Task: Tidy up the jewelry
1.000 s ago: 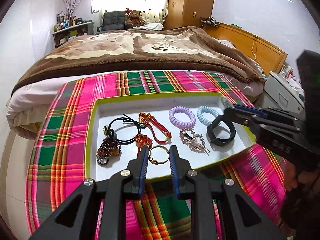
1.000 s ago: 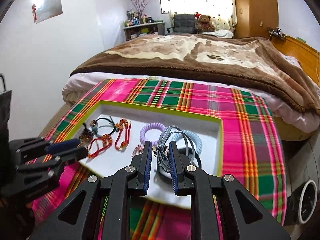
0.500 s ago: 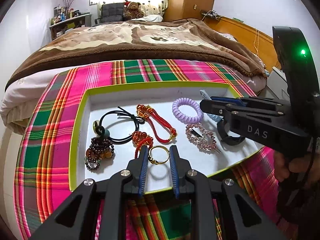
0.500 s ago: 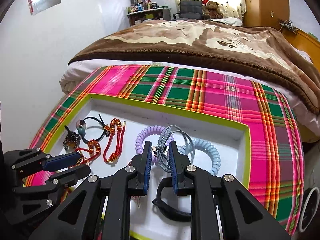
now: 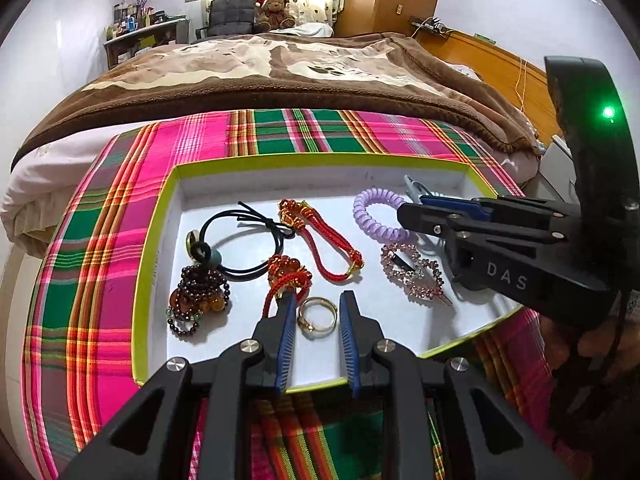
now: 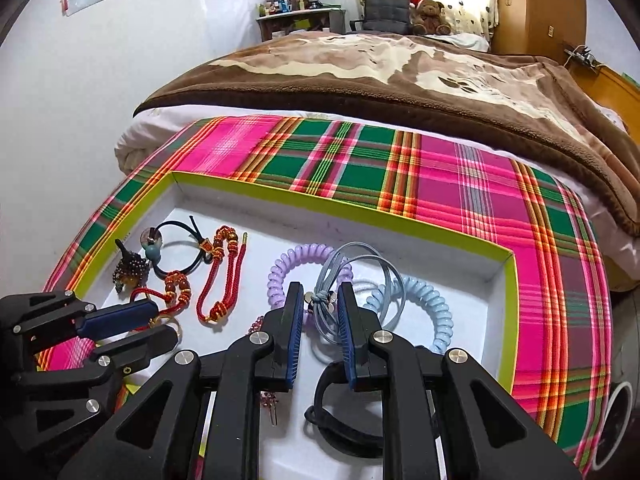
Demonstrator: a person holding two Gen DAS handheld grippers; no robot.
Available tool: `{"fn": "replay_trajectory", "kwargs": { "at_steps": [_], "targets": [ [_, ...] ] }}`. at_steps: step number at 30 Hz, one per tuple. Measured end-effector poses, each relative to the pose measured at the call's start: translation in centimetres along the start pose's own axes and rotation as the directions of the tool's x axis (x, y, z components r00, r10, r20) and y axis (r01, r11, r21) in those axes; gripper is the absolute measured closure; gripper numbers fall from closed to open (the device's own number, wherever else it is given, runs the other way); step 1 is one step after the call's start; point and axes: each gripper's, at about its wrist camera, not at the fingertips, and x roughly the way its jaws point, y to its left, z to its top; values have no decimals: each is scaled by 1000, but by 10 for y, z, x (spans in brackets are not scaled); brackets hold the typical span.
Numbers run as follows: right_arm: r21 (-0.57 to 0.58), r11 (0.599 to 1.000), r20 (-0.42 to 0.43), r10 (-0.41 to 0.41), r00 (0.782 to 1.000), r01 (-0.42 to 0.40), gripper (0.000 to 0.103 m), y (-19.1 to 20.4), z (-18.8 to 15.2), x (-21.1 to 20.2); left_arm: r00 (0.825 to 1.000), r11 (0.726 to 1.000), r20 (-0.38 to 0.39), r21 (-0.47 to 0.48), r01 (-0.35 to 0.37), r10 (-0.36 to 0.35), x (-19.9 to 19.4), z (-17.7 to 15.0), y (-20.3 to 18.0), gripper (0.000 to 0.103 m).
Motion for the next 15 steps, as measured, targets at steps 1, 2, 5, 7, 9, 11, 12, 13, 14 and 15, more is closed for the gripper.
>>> {"fn": "replay_trajectory", "kwargs": {
  "at_steps": [1, 2, 5, 7, 9, 11, 12, 13, 14, 15],
  "targets": [
    [0, 1000, 1, 0, 1000, 0, 85, 0, 0, -1, 1000, 1000, 1, 1, -2, 2, -1, 0, 0, 76],
    [-1, 1000, 3, 1, 1000, -1, 82, 1, 0, -1, 1000, 1000, 4, 2, -1, 1, -2, -1, -1, 74],
    [0, 1000, 13, 11, 1000, -11, 67, 2, 0, -4, 1000, 1000, 2, -4, 11, -11, -2, -1, 0, 73],
    [0, 1000, 19, 11, 1000, -11, 66, 3, 0, -6, 1000, 1000, 0, 2, 2, -2, -2, -2, -1, 73],
    [1, 1000, 21, 5, 1000, -5, 66, 4, 0, -7, 1000, 1000, -3, 2, 3, -3, -3, -2, -1, 73],
    [5, 1000, 25, 6, 1000, -6, 66, 4, 0, -9, 1000, 1000, 0, 0, 1, -1, -5, -2, -1, 72],
    [8, 1000, 28, 4, 1000, -4, 66, 3, 0, -9, 1000, 1000, 2, 1, -3, 3, -6, -2, -1, 72],
    [13, 1000, 33, -1, 999, 1, 66, 3, -1, -11, 1000, 1000, 6, 2, -4, 4, -8, -2, -2, 71],
    [17, 1000, 38, -1, 999, 0, 66, 3, -1, -14, 1000, 1000, 11, 1, -4, 4, -9, -2, -3, 69],
    [23, 1000, 44, 2, 999, -3, 66, 3, -2, -16, 1000, 1000, 13, 0, -5, 5, -11, -3, -4, 68]
  ]
}}
